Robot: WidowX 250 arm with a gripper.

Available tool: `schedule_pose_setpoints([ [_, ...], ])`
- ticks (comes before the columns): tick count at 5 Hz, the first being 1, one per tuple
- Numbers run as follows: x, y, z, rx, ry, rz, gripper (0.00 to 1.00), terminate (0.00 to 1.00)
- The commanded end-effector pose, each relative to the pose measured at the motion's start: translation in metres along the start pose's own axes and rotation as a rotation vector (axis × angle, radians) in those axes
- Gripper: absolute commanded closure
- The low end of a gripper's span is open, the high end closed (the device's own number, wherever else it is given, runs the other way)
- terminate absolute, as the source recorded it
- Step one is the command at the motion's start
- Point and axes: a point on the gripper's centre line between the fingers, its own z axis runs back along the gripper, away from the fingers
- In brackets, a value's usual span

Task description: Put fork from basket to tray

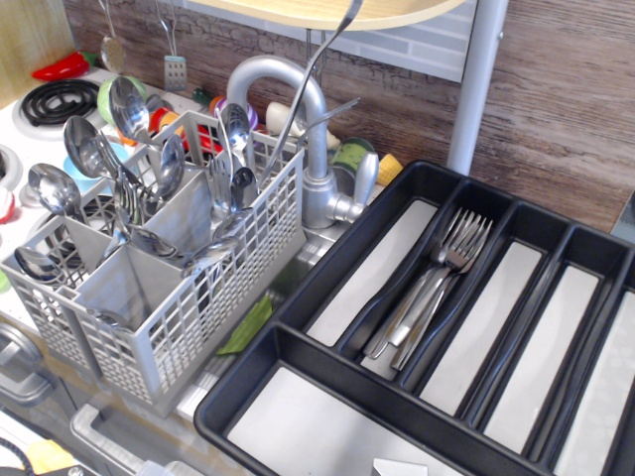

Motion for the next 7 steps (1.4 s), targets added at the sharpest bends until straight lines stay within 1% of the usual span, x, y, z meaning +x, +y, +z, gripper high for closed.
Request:
schedule_pose_setpoints([
  [1, -0.007, -0.030, 0.002, -0.071, -0.032, 0.036, 1.00, 0.00],
  [2, -0.011, -0.032, -0.019, -0.117, -0.026, 0.046, 1.00, 0.00],
  [3, -0.019, -0.031, -0.044, -0.203, -0.004, 0.077, 1.00, 0.00],
  [4, -0.023, -0.031, -0.068, -0.295, 0.044, 0.106, 1.00, 0.00],
  [6, -0.023, -0.035, -0.087, -0.342, 0.013, 0.076, 1.00, 0.00],
  [7, -0.026, -0.040, -0.094, -0.321, -0.015, 0.040, 1.00, 0.00],
])
